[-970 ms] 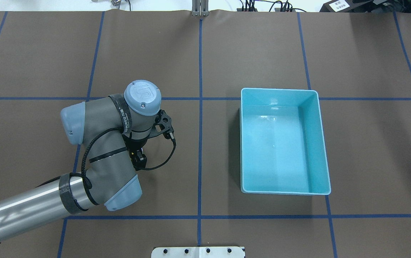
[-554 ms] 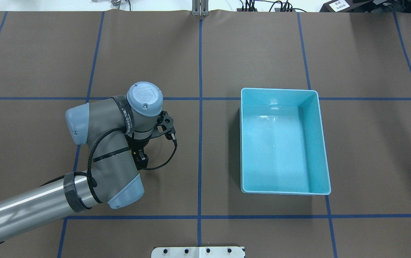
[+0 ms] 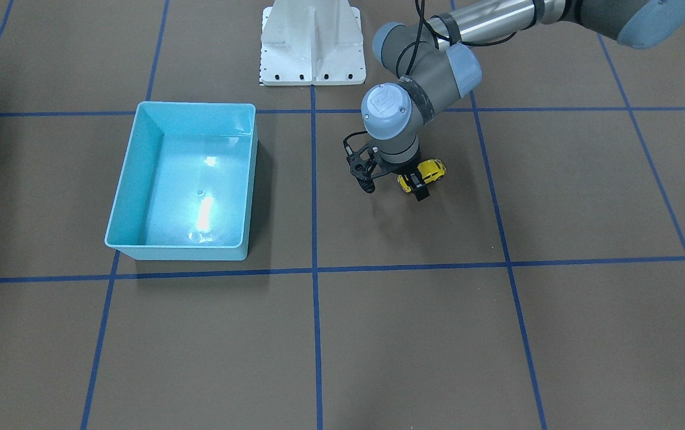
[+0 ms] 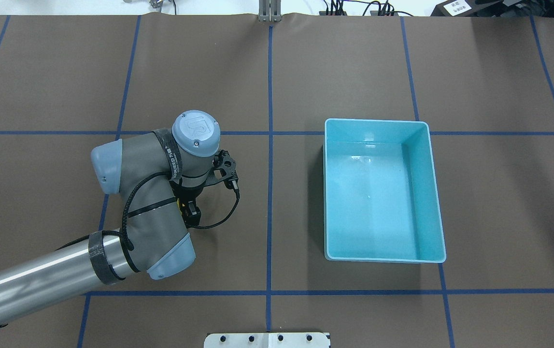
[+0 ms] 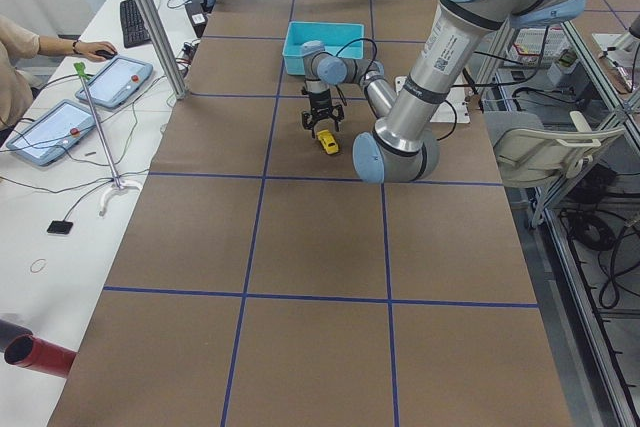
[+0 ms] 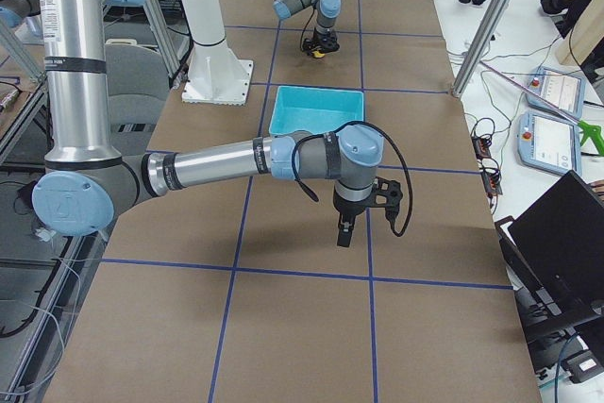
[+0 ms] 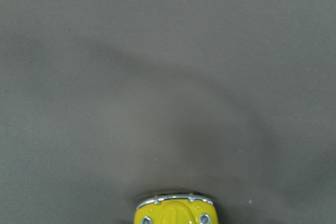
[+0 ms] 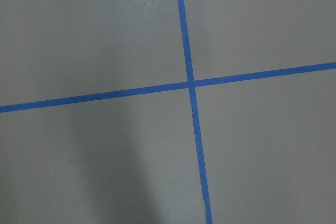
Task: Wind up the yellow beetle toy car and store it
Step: 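Close the left gripper on the yellow car and lift it slightly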
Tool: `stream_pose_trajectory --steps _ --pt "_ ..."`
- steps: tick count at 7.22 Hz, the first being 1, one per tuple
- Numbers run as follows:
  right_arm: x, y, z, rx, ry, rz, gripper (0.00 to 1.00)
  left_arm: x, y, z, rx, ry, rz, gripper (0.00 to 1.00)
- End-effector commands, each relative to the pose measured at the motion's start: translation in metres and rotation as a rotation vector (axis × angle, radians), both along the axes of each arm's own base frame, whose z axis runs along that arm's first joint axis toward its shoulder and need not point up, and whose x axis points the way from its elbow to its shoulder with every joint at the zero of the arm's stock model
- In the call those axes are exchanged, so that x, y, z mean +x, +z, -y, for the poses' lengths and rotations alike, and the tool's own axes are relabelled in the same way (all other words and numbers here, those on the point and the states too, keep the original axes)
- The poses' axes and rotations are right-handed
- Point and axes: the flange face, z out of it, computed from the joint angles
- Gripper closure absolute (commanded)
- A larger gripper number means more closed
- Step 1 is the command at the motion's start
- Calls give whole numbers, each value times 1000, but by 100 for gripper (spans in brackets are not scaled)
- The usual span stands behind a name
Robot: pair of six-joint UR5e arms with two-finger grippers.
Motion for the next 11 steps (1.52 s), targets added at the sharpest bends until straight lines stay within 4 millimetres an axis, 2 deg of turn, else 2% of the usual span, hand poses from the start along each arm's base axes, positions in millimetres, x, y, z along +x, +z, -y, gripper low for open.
stream_pose_trajectory --steps 1,2,3,5,6,7,8,10,11 --pt "0 0 0 0 0 1 0 0 1 1 -5 -8 3 68" --pt "0 1 -1 0 0 0 0 1 3 2 -4 -9 4 74" --pt "0 1 -2 -2 0 1 0 2 4 1 -5 -6 3 100" --pt "0 1 -2 -2 0 1 0 -8 1 2 10 -6 -4 100" --pt "0 1 -2 -2 0 1 0 -22 4 12 36 -34 8 100" --pt "0 1 -2 -2 0 1 0 -37 4 19 132 9 21 100" --pt "0 1 -2 0 0 1 0 -56 9 38 206 94 28 100" --pt "0 -3 -3 6 0 0 0 -110 28 83 267 181 37 100" --pt "0 -4 -3 9 0 2 0 -119 31 90 301 206 21 100"
